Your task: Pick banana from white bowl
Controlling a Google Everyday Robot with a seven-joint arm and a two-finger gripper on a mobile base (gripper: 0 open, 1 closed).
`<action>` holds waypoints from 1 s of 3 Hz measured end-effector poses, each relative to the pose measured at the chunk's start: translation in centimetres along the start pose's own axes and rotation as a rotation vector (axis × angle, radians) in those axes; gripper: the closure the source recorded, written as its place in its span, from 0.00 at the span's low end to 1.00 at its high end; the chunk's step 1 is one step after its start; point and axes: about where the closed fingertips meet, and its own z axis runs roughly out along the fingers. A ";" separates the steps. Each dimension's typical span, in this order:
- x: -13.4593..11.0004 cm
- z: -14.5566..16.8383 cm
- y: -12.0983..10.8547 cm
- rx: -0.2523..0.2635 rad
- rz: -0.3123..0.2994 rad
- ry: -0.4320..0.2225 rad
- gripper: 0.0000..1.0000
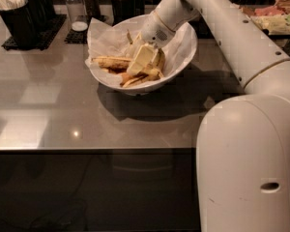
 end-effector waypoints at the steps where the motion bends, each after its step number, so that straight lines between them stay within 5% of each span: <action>1: 0.1 -0.1 0.0 0.004 0.003 -0.001 0.78; 2: 0.0 -0.2 0.3 0.004 0.003 -0.001 0.99; 3: -0.2 -2.1 1.8 0.012 -0.003 0.052 1.00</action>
Offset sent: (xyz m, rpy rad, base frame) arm -0.0057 -0.0134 0.0100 -0.0601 -0.0301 -0.0028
